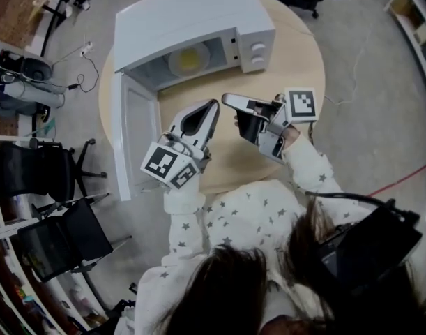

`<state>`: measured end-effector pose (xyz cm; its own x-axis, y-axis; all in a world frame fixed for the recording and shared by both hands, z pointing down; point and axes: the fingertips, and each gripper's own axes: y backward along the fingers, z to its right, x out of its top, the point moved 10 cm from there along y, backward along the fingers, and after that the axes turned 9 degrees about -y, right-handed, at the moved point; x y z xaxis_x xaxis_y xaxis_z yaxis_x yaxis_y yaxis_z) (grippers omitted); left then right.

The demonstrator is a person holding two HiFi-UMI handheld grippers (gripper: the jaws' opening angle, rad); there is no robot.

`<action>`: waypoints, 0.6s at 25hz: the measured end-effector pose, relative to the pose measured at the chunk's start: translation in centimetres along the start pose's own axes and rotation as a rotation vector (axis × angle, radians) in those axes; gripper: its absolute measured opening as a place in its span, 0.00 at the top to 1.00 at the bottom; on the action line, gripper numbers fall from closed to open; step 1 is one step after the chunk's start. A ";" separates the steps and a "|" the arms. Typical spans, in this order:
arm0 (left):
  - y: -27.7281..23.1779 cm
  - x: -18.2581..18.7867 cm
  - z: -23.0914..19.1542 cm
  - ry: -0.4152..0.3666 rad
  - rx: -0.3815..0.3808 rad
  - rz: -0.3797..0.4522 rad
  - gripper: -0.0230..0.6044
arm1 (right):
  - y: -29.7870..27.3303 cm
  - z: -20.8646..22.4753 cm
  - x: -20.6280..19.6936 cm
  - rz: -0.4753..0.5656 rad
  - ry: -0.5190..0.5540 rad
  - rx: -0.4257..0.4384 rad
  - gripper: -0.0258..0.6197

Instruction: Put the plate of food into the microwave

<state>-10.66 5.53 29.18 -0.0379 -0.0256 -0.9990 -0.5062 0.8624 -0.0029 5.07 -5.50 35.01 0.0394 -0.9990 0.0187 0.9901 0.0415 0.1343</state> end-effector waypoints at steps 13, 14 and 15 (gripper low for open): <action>2.5 1.5 4.1 -0.018 0.010 0.017 0.97 | 1.3 -1.9 -2.6 -0.067 -0.025 0.112 0.95; 2.5 1.6 4.2 -0.026 0.012 0.015 0.97 | 1.3 -2.0 -2.6 -0.069 -0.025 0.124 0.95; 2.5 1.7 4.3 -0.032 0.011 0.011 0.97 | 1.3 -2.0 -2.6 -0.070 -0.026 0.136 0.95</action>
<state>-8.31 9.84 27.27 -0.0156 0.0002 -0.9999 -0.4965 0.8680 0.0079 6.55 -2.83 33.11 -0.0344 -0.9990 0.0301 0.9628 -0.0250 0.2691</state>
